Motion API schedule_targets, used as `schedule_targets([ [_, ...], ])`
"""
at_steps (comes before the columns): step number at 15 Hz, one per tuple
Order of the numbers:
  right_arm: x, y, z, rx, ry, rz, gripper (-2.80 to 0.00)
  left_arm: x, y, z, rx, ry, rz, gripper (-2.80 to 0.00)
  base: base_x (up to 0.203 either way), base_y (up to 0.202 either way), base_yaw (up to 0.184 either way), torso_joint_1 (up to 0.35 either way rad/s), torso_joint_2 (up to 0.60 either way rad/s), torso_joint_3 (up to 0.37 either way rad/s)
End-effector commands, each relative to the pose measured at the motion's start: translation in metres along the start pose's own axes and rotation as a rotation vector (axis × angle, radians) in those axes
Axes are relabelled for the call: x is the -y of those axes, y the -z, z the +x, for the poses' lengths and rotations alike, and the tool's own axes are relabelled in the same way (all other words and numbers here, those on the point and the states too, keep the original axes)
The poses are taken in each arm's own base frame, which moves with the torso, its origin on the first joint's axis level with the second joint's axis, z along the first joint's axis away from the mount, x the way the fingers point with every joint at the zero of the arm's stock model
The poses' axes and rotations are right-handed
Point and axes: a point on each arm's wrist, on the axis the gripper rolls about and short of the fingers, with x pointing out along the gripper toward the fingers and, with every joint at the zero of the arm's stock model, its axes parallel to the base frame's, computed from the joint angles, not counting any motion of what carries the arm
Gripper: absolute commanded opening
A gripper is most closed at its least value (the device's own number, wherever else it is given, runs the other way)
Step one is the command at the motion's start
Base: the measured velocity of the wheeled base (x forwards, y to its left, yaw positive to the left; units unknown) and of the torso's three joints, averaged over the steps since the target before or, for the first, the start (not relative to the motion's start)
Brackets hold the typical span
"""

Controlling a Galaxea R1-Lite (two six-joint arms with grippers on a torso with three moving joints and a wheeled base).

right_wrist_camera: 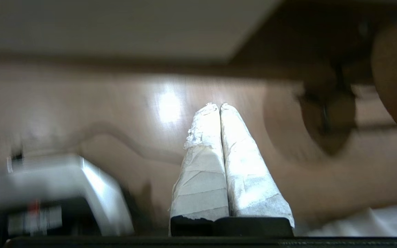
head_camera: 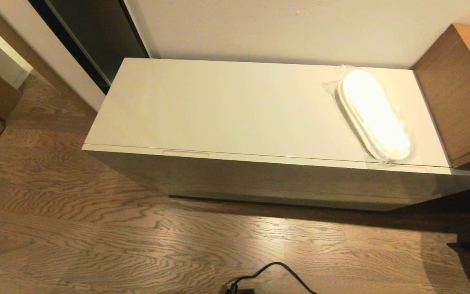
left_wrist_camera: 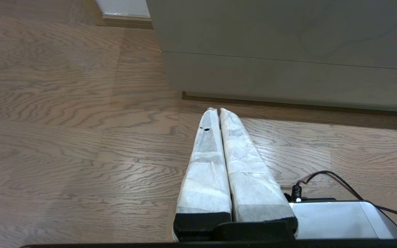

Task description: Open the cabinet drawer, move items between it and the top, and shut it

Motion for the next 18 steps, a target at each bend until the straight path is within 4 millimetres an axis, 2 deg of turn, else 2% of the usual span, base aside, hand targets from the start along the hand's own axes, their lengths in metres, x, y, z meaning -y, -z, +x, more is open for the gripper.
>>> schedule_targets([
  [1,-0.009,0.012,0.029,0.163,-0.031,0.031,-2.8,0.0,0.0,0.0,0.0,0.0,-0.001,-2.8,0.0,0.0,0.0,0.0,0.0,0.0],
  [4,-0.02,0.033,0.054,0.282,-0.196,0.012,-2.8,0.0,0.0,0.0,-0.001,0.0,-0.001,-2.8,0.0,0.0,0.0,0.0,0.0,0.0],
  [7,-0.022,0.044,0.056,0.174,-0.235,0.003,-2.8,0.0,0.0,0.0,-0.001,-0.001,-0.001,-2.8,0.0,0.0,0.0,0.0,0.0,0.0],
  [18,-0.022,0.043,0.056,0.19,-0.235,0.042,-2.8,0.0,0.0,0.0,-0.001,0.0,-0.001,-2.8,0.0,0.0,0.0,0.0,0.0,0.0],
])
